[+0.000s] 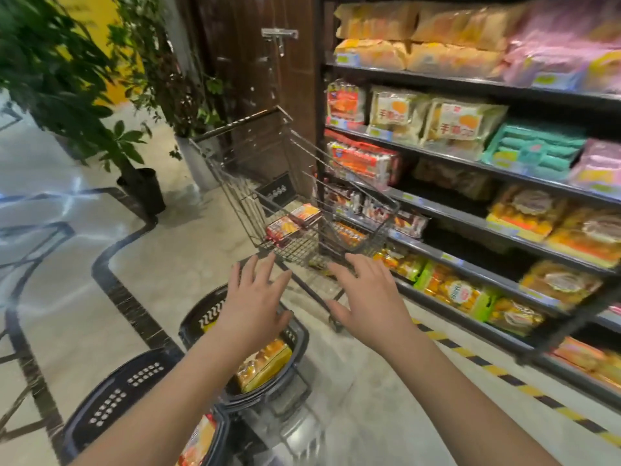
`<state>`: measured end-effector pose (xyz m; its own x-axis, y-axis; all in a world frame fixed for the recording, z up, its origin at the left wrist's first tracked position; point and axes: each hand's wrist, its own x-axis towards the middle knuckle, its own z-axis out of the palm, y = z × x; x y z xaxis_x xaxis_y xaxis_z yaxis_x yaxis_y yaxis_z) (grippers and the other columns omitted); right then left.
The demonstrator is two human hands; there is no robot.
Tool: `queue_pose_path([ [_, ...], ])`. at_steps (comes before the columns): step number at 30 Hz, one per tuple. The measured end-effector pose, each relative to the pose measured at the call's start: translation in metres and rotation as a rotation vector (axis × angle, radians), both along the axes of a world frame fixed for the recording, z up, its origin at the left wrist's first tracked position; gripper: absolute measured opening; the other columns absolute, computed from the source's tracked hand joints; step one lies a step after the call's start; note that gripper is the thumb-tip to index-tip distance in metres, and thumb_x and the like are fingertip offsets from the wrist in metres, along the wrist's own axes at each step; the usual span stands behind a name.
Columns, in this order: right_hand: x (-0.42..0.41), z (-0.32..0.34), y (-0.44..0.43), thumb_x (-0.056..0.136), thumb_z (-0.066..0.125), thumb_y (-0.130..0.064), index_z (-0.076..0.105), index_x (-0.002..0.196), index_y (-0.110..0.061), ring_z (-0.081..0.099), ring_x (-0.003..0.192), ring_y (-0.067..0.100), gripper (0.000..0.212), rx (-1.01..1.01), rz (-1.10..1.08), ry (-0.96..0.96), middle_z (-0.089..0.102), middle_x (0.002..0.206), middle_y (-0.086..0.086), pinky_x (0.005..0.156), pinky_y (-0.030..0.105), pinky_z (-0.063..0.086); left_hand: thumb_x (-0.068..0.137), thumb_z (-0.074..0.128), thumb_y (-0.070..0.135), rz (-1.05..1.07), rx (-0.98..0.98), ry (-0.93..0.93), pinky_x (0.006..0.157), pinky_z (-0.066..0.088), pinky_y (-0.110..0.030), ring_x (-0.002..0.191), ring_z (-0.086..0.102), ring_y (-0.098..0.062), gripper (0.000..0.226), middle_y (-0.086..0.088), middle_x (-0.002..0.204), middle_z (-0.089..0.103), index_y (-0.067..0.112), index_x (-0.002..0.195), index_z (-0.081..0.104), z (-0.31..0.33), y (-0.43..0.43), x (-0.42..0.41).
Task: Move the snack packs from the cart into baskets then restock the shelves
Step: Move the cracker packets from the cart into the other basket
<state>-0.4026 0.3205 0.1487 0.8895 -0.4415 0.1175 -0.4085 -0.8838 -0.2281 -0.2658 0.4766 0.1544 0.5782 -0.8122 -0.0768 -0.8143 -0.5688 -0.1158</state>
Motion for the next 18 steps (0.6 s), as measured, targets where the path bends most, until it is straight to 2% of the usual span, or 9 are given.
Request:
queue_pose_path([
  [4,-0.035,0.001,-0.075,0.096,0.057,-0.049,0.035,0.154,-0.032,0.021,0.151,0.026,0.065,-0.014,-0.008,-0.022,0.031,0.161,0.006,0.125,0.049,0.008,0.100,0.047,0.060,0.000,-0.020,0.003,0.127,0.002,-0.057,0.158,-0.004,-0.036,0.076,-0.007,0.172,-0.005,0.034,0.163,0.013,0.002,-0.084,-0.031],
  [9,-0.033,0.004,-0.135,0.092,0.064,-0.047,0.042,0.151,-0.030,0.026,0.150,0.028,0.065,-0.040,0.076,-0.034,0.037,0.158,0.008,0.124,0.050,0.011,0.100,0.048,0.059,-0.008,-0.027,-0.004,0.127,0.001,-0.058,0.158,-0.003,-0.036,0.075,-0.007,0.172,-0.005,0.035,0.162,0.014,0.006,-0.148,-0.044],
  [15,0.010,-0.014,-0.211,0.094,0.061,-0.049,0.036,0.153,-0.032,0.021,0.151,0.026,0.067,-0.027,0.114,0.027,0.031,0.161,0.006,0.125,0.048,0.006,0.100,0.047,0.061,0.058,-0.061,0.041,0.127,0.000,-0.057,0.158,-0.004,-0.035,0.075,-0.006,0.173,-0.002,0.036,0.162,0.013,-0.007,-0.209,0.001],
  [18,0.054,-0.027,-0.251,0.094,0.061,-0.047,0.037,0.152,-0.033,0.021,0.151,0.027,0.065,-0.038,0.157,0.052,0.032,0.160,0.007,0.126,0.048,0.008,0.099,0.047,0.062,0.098,-0.084,0.058,0.127,0.003,-0.057,0.158,-0.002,-0.035,0.075,-0.006,0.173,-0.001,0.036,0.162,0.015,-0.023,-0.248,0.041],
])
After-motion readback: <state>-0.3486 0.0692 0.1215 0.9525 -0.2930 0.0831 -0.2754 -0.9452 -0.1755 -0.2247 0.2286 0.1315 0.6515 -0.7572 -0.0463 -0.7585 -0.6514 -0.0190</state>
